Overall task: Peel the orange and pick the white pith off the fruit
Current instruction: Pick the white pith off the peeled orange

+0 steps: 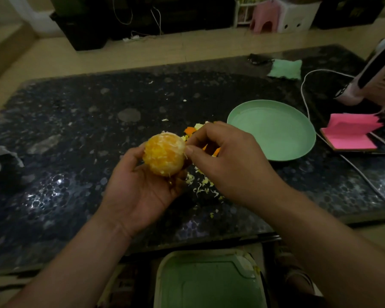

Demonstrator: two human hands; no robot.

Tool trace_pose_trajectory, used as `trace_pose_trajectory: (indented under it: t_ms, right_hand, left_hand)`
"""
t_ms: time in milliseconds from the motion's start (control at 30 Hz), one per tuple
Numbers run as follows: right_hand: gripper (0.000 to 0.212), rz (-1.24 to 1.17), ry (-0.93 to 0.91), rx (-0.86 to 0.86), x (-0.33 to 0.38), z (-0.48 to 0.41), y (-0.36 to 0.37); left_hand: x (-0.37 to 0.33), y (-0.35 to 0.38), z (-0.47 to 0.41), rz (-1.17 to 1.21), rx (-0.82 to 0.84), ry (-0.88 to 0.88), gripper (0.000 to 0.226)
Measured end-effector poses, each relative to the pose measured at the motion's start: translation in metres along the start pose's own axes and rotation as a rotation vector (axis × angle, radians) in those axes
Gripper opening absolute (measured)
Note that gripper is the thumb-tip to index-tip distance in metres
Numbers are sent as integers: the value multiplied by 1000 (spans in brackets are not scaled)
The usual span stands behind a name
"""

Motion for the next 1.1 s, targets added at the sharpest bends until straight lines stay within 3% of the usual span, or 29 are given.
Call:
trace_pose_trajectory:
  t_ms: [167, 400, 733, 1100]
  right_hand:
    - [7, 94, -48, 10, -1, 2, 0]
    - [11, 437, -184, 44, 4, 5, 5]
    - [4, 141, -66, 34, -1, 4, -6]
    - [9, 324, -188, 18, 4, 5, -1]
  left_hand:
    - [-3, -5, -1, -78, -57, 30, 57]
    - [-10, -4, 1, -352, -184, 132, 47]
    - [-14, 1, 5, -265, -151, 150, 40]
    - [-14, 2, 7, -381, -183, 175, 47]
Point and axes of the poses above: each hand's wrist, its own z-axis away from the middle knuckle, its own y-axis out of the palm, x = y × z, the point moved 6 cm from there along -z, towards the middle knuckle, and after that the axes turned 7 degrees about -z, right-handed, at the moved point
